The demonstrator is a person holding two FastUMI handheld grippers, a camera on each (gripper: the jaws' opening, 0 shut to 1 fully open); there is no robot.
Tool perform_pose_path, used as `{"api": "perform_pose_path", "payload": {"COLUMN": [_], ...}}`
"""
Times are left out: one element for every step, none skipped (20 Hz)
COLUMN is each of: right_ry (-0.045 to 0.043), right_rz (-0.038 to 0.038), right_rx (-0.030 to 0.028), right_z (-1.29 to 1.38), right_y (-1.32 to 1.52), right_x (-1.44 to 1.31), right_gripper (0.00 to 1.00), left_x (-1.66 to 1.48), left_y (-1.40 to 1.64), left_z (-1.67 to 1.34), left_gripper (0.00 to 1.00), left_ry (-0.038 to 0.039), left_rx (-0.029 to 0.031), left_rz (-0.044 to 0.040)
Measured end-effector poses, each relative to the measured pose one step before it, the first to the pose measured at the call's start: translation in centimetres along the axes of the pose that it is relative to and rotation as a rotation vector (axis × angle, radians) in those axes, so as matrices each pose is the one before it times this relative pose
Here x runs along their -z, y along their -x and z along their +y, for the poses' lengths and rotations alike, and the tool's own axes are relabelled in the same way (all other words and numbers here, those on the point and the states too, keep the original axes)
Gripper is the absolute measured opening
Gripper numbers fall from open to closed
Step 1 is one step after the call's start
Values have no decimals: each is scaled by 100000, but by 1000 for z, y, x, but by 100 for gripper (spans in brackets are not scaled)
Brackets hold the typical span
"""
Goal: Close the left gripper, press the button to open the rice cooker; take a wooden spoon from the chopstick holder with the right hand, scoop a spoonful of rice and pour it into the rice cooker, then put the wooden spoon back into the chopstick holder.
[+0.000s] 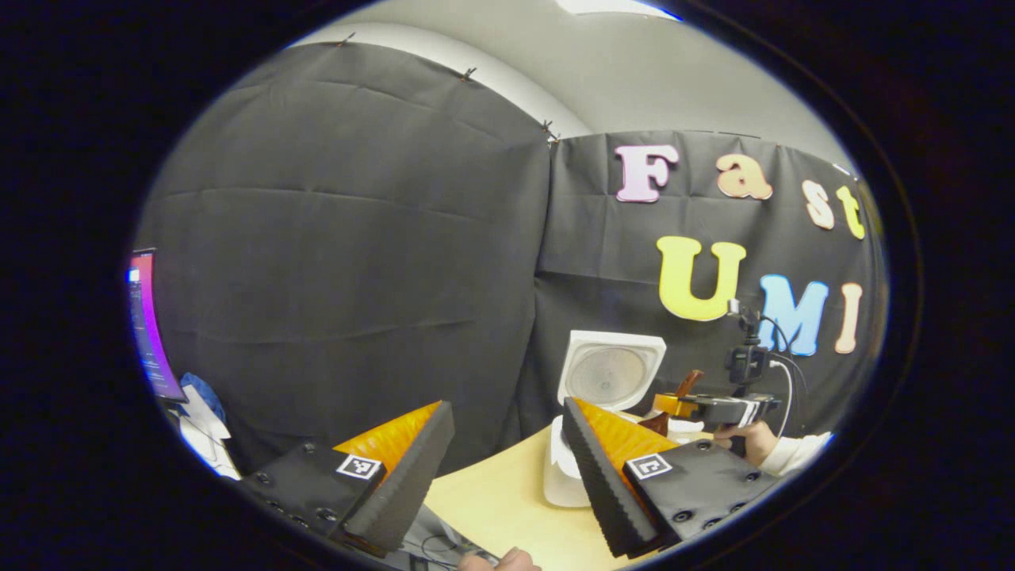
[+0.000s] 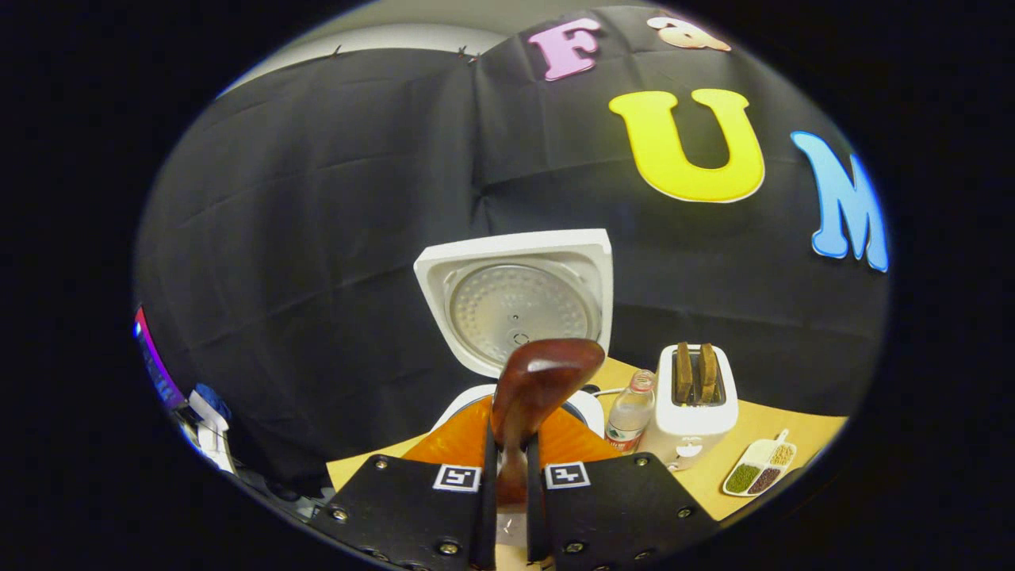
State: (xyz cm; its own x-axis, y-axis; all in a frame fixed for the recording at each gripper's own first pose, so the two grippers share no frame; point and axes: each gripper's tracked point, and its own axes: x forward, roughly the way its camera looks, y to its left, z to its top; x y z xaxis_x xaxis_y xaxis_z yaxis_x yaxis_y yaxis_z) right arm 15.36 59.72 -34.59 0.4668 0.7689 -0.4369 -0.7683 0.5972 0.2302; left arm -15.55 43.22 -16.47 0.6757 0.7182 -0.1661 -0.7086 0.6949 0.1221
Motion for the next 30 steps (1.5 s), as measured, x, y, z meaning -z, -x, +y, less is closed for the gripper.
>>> {"api": "perform_pose_path", "payload": {"right_ry": [-2995, -1996, -1686, -1288, -631, -149, 125, -442, -736, -931, -623, -324, -365, -594, -1212, -2218, -2142, -1900, -1480, -1406, -1574, -1555, -986, 303, 1176, 1808, 1990, 2342, 2043, 988], "right_rz": [-1349, -1620, -1482, -1750, -1671, -1316, -1441, -1185, -1307, -923, -586, -957, -1062, -1177, -915, -964, -910, -626, -571, -143, -321, 114, 115, -176, -547, -615, -35, 71, 822, 1369], "right_rx": [1548, 1957, 2232, 2296, 2407, 2530, 3155, 3087, 3312, 2766, 2738, 2796, 3021, 2651, 2403, 1658, 1692, 1422, 1621, 1265, 735, 459, 467, 1150, 1734, 2121, 1785, 1679, 1501, 1072], "right_z": [-325, -434, -456, -516, -449, -609, -924, -1082, -920, -1107, -1046, -1245, -1363, -1432, -1441, -1439, -1415, -1525, -1724, -1732, -1659, -1583, -1491, -1778, -1995, -2091, -1877, -1963, -1753, -1938], "right_y": [1415, 1781, 1747, 1952, 2111, 2173, 2265, 2261, 2165, 1919, 1788, 1566, 1311, 977, 897, 721, 606, 466, 400, 143, 316, 264, -28, 66, 35, 92, -135, -394, -530, -716], "right_x": [-474, -858, -728, -710, -675, -675, -432, -499, -364, -220, 2, -174, -362, -527, -435, -465, -270, -348, -183, -179, -267, -258, 15, 17, -70, -33, 238, 405, 640, 712], "right_gripper": [15, 15, 15, 15, 15, 15, 15, 16, 15, 15, 15, 15, 15, 15, 15, 15, 15, 15, 15, 15, 15, 15, 15, 15, 15, 15, 15, 15, 15, 15], "left_x": [-250, -469, -251, -138, -237, -69, 273, 478, 464, 359, 269, 304, 310, -109, -380, -507, -277, -213, -364, -431, -85, 4, 540, 463, 291, 282, 482, 308, 244, 299], "left_y": [438, 266, 93, 121, 26, -259, -117, -217, -316, -359, -562, -293, -342, -115, -186, 74, -111, -11, -170, -57, -321, -43, -238, 23, -113, 7, -206, 65, -149, -107], "left_z": [66, -79, -440, -617, -816, -1160, -1193, -1154, -982, -1038, -1114, -948, -743, -775, -1183, -1050, -946, -786, -866, -904, -1005, -1033, -861, -1040, -1219, -1056, -806, -871, -991, -1077], "left_gripper": [93, 93, 93, 93, 93, 93, 93, 93, 93, 94, 94, 94, 93, 93, 93, 93, 93, 92, 92, 92, 92, 92, 92, 92, 92, 92, 92, 92, 92, 92], "left_ry": [590, 606, 776, 881, 1220, 1438, 1610, 1753, 2055, 2033, 1922, 1268, 774, 995, 995, 100, -1287, -1912, -1590, -834, -597, -832, -1046, -715, -710, -1401, -1688, -1422, -751, 145], "left_rx": [1685, 2115, 2917, 3210, 3687, 4045, 4236, 3895, 3797, 3306, 3457, 2481, 1616, 1494, 1805, 1908, 1094, 624, 419, 140, 147, -299, -971, -579, -353, -829, -1436, -1230, -930, -531], "left_rz": [-1184, -1365, -1054, -920, -1003, -826, 48, 735, 719, 150, 352, 540, 874, 95, -465, -282, -161, -214, -841, -932, -566, -132, 660, 917, 1015, 716, 772, 504, 577, 1178]}}
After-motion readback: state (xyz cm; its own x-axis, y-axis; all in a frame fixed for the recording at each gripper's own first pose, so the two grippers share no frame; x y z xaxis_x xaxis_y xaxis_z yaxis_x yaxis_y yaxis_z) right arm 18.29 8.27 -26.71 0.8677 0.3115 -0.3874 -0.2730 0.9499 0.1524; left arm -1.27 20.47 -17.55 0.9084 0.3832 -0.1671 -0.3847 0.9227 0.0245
